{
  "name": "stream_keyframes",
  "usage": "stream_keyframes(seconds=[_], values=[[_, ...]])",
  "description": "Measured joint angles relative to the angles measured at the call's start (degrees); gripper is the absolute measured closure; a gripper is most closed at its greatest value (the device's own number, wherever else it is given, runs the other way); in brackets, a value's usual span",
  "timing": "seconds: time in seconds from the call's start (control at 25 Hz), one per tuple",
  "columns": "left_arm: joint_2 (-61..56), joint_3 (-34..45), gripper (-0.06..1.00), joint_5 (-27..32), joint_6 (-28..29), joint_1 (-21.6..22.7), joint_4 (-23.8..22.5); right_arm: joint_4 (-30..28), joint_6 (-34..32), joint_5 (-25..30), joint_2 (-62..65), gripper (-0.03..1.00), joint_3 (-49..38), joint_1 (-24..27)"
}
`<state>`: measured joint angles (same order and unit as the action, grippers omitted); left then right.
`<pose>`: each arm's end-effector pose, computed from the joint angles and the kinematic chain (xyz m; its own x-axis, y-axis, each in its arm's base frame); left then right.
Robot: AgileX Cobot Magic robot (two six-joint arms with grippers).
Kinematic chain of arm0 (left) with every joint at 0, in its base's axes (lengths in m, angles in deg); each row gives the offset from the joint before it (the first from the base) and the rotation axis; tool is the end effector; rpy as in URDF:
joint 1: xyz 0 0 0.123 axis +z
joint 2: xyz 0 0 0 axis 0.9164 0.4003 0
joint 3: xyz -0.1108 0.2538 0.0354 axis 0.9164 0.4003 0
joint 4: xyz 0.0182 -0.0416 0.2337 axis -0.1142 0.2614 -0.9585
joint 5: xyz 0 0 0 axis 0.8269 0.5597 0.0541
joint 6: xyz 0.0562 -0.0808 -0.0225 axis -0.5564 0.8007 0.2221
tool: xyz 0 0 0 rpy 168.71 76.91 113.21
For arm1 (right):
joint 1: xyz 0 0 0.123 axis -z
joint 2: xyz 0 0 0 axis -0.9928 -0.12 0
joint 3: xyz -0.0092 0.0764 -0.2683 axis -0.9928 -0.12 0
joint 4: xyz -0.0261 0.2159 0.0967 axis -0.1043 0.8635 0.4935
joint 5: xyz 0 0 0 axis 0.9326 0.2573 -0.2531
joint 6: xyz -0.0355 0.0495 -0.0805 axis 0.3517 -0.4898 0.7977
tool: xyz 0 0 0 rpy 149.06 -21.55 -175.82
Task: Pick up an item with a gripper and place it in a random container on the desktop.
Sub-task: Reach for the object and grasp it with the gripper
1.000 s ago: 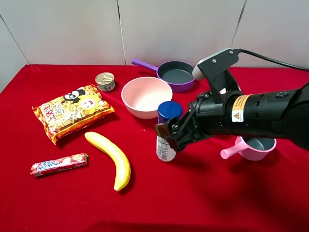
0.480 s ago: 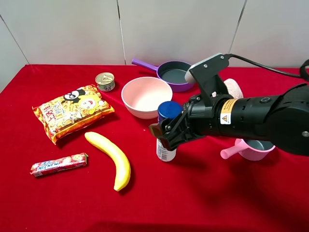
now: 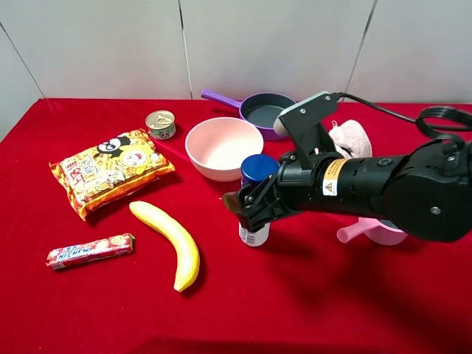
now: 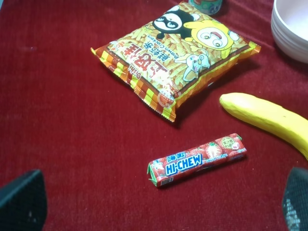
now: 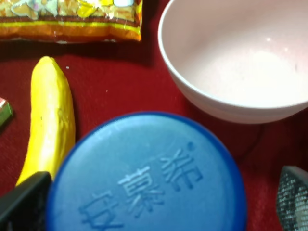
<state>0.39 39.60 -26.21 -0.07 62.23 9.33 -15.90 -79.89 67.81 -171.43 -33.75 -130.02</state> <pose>-0.0015 0.0027 0.2644 -0.4511 0.0380 -0.8917 0.0534 0.9985 0.0155 0.1869 0.1991 0.1599 -0.4492 -0.3893 -0.8041 -0.7006 0.7120 0.0467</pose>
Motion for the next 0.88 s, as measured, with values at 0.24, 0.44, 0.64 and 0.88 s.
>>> stream_keyframes(seconds=[0.24, 0.44, 0.64, 0.88], values=[[0.0, 0.0, -0.03, 0.0, 0.0, 0.0, 0.0, 0.0, 0.0, -0.9, -1.8, 0.28, 0.0, 0.0], [0.0, 0.0, -0.03, 0.0, 0.0, 0.0, 0.0, 0.0, -0.2, -1.7, -3.1, 0.28, 0.0, 0.0], [0.0, 0.0, -0.03, 0.0, 0.0, 0.0, 0.0, 0.0, -0.3, -1.8, -3.2, 0.28, 0.0, 0.0], [0.0, 0.0, -0.03, 0.0, 0.0, 0.0, 0.0, 0.0, -0.7, -1.9, -3.2, 0.28, 0.0, 0.0]])
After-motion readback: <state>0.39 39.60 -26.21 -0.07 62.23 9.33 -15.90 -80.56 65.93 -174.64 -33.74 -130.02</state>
